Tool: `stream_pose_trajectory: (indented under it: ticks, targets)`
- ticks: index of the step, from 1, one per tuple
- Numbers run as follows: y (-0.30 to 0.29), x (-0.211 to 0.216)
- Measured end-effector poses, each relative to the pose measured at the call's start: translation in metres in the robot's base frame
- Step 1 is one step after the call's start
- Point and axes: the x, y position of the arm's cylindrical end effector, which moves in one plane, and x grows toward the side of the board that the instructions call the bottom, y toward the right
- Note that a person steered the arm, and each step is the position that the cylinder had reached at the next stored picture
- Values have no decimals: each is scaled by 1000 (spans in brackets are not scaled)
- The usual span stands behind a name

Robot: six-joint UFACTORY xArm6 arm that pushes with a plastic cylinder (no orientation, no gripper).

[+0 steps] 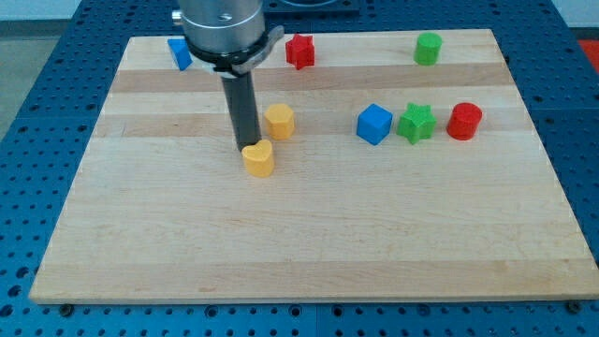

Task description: Push the yellow hexagon towards the center left

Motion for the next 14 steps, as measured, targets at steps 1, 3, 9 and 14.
stream_pose_trajectory:
  ticks: [1,3,9,14]
  targets:
    - [23,0]
    - [68,-6]
    - [0,-37]
    - [-76,-60]
